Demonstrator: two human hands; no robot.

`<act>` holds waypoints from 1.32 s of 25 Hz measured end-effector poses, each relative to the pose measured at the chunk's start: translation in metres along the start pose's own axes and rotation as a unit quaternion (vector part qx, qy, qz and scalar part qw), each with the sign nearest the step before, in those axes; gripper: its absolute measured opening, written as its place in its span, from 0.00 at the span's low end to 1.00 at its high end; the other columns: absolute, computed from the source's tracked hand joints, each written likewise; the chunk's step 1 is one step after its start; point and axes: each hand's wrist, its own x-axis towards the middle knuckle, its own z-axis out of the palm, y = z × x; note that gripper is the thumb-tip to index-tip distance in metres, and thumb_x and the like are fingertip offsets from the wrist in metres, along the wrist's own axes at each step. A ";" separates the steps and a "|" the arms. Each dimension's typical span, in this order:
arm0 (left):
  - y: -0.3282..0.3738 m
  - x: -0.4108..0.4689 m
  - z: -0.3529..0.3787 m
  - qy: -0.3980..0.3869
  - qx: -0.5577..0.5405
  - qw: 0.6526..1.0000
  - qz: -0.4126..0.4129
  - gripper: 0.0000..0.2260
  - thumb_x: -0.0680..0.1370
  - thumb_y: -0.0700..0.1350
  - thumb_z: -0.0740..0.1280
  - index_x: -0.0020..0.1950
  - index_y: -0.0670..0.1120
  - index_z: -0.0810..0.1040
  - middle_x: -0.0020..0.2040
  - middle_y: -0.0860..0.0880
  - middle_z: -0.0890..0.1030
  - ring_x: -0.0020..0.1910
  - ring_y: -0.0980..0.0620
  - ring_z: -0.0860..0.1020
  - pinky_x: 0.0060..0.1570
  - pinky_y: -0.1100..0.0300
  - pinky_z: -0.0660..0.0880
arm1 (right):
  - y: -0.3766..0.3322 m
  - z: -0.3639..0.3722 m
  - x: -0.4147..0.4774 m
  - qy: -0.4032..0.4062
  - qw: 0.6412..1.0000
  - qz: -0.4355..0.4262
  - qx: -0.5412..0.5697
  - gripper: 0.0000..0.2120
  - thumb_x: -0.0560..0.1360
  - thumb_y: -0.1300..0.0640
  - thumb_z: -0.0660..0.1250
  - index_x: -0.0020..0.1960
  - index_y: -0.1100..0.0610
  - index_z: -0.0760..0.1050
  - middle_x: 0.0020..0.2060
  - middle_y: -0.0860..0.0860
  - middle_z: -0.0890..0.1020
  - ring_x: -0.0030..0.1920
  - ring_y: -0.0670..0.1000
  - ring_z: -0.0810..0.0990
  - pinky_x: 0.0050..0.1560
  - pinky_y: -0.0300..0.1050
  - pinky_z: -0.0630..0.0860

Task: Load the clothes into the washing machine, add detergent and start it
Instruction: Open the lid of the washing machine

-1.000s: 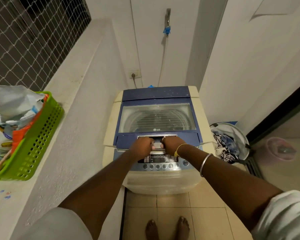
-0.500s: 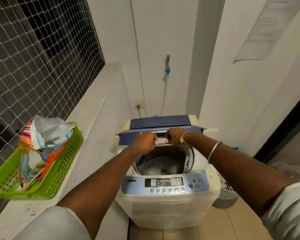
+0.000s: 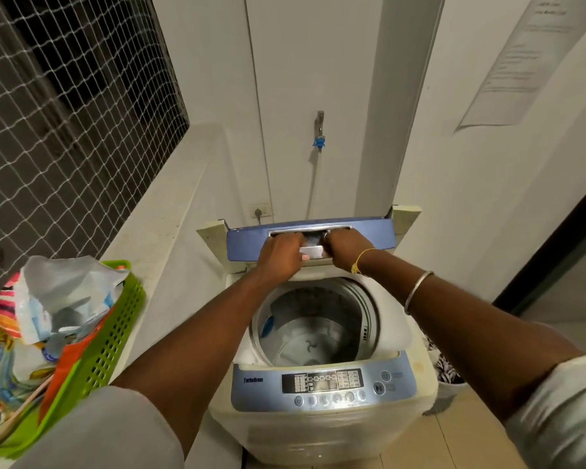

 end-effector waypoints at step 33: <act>-0.029 0.080 0.039 0.060 0.006 0.998 0.024 0.25 0.78 0.43 0.70 0.74 0.49 0.68 0.70 0.47 0.75 0.70 0.45 0.71 0.74 0.47 0.63 | 0.048 0.042 0.086 0.090 0.994 -0.058 -0.033 0.28 0.73 0.61 0.73 0.71 0.54 0.71 0.66 0.54 0.77 0.66 0.57 0.74 0.68 0.51 0.70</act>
